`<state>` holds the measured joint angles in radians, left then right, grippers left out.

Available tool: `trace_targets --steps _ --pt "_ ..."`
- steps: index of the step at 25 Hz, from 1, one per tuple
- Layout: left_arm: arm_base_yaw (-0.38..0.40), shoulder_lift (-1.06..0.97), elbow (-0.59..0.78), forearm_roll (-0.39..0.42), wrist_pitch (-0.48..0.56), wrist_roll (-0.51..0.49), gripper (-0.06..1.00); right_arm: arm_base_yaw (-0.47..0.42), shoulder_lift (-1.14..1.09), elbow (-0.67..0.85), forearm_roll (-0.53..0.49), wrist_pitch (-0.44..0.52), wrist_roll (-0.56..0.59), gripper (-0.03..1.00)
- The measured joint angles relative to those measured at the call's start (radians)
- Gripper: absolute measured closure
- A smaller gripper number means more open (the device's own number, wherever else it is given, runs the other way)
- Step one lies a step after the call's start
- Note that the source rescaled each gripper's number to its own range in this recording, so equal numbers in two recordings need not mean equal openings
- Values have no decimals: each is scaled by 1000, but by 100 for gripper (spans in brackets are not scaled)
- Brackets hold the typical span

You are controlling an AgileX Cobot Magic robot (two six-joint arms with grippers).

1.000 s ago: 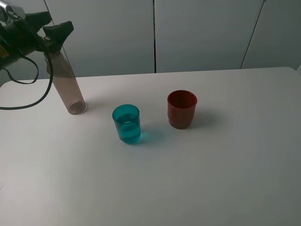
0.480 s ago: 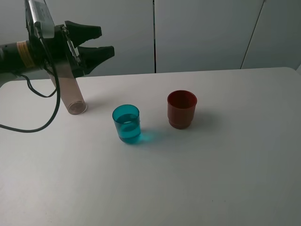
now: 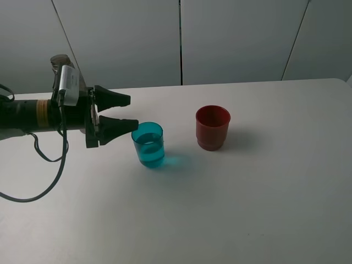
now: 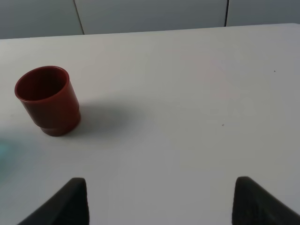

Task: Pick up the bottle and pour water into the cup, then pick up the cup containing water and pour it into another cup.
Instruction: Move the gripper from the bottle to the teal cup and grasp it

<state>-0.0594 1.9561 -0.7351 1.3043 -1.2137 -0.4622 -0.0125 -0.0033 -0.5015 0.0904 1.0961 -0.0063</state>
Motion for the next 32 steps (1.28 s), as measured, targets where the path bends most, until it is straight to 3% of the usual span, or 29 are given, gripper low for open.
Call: trace_targets --steps 7,14,22,32 --pt "69 26 1 82 31 4 -4 0 0 0 0 0 6 97" --pt "79 91 1 188 100 113 -4 0 0 0 0 0 6 97" --pt "79 193 -9 144 100 178 -4 0 0 0 0 0 0 97" --pt "20 252 -129 134 99 136 -4 0 0 0 0 0 0 97"
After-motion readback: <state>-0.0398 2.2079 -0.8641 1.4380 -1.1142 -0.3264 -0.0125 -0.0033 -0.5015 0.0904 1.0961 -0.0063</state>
